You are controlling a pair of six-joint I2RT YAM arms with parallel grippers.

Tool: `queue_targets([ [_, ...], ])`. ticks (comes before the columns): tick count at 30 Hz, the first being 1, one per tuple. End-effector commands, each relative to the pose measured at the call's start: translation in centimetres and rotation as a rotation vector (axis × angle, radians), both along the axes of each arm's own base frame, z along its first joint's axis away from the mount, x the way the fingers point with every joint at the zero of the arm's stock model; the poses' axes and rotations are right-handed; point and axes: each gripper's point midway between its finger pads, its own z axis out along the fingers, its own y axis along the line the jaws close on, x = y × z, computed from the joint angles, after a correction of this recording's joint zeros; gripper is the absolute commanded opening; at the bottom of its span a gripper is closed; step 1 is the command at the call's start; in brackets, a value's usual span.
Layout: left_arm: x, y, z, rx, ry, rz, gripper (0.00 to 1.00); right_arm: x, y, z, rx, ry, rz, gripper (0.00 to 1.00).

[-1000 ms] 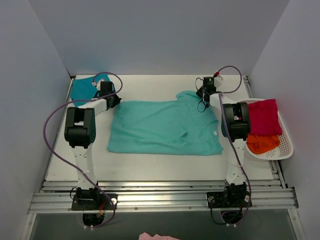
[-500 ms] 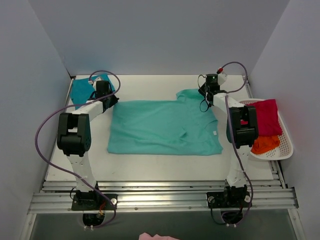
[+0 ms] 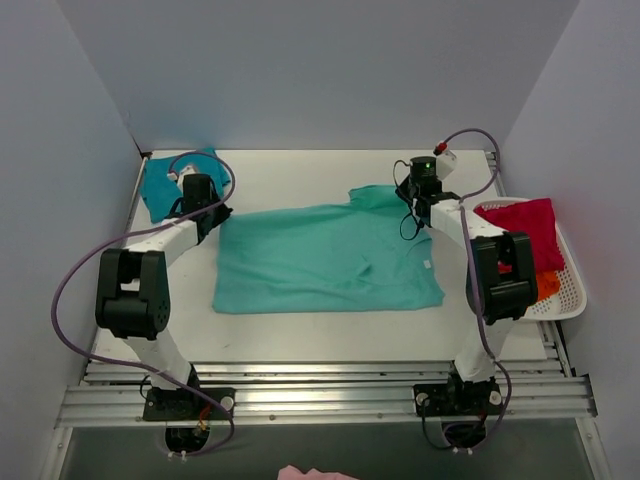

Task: Fold and stack the t-shirts
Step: Fold the other side of the tshirt into a rectangle

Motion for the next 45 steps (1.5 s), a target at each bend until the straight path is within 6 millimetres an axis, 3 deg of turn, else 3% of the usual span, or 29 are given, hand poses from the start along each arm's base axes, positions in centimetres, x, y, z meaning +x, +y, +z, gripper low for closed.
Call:
queue_targets([
  [1, -0.5, 0.6, 3.5, 0.016, -0.102, 0.014, 0.02, -1.9, -0.1, 3.4, -0.025, -0.058, -0.022, 0.0],
  [3, -1.2, 0.8, 4.1, 0.018, -0.113, 0.018, 0.02, -2.9, 0.0, 4.4, -0.023, -0.077, -0.018, 0.0],
  [8, -3.7, 1.2, 3.7, 0.026, -0.105, 0.028, 0.02, -5.6, 0.1, 4.0, -0.035, -0.06, -0.016, 0.0],
  [14, -6.2, 1.5, 4.0, 0.031, -0.107, 0.034, 0.02, -8.4, 0.1, 5.4, -0.035, -0.089, -0.013, 0.0],
  [15, -6.6, 1.6, 4.6, 0.034, -0.119, 0.037, 0.02, -9.0, 0.0, 4.7, -0.039, -0.073, -0.015, 0.0],
  [20, -8.4, 1.8, 5.0, 0.04, -0.129, 0.043, 0.02, -11.4, -0.4, 5.0, -0.039, -0.08, -0.015, 0.0],
  [30, -12.2, 1.7, 3.3, 0.058, -0.115, 0.059, 0.02, -16.5, -0.6, 2.4, -0.031, -0.053, 0.001, 0.0],
  [34, -14.0, 1.4, 1.9, 0.064, -0.098, 0.068, 0.02, -19.0, -0.2, 0.6, -0.021, -0.036, 0.016, 0.0],
  [35, -15.2, 1.7, 0.7, 0.078, -0.059, 0.079, 0.02, -20.0, -0.4, -0.2, -0.019, -0.026, 0.011, 0.0],
  [37, -16.1, 1.7, -0.1, 0.069, -0.039, 0.099, 0.05, -21.1, -0.2, -0.1, -0.004, -0.035, 0.009, 0.0],
  [38, -17.0, 2.2, -0.8, 0.084, -0.008, 0.125, 0.09, -22.1, -0.7, -1.2, -0.007, -0.004, -0.018, 0.0],
  [40, -17.8, 2.4, -1.0, 0.074, 0.005, 0.169, 0.36, -23.5, -0.9, -1.2, 0.006, -0.007, -0.035, 0.02],
  [41, -18.5, 3.3, -1.3, 0.087, 0.031, 0.224, 0.68, -24.1, -1.4, -1.5, 0.013, -0.009, -0.067, 0.08],
  [42, -18.8, 3.6, -1.2, 0.087, 0.032, 0.248, 0.81, -24.5, -1.5, -1.4, 0.019, -0.017, -0.074, 0.19],
  [43, -19.0, 3.8, -1.0, 0.09, 0.031, 0.267, 1.0, -25.0, -1.8, -1.0, 0.028, -0.032, -0.084, 0.52],
  [45, -19.3, 4.5, 0.0, 0.097, 0.013, 0.304, 0.94, -25.4, -2.5, -0.7, 0.02, -0.037, -0.121, 0.74],
])
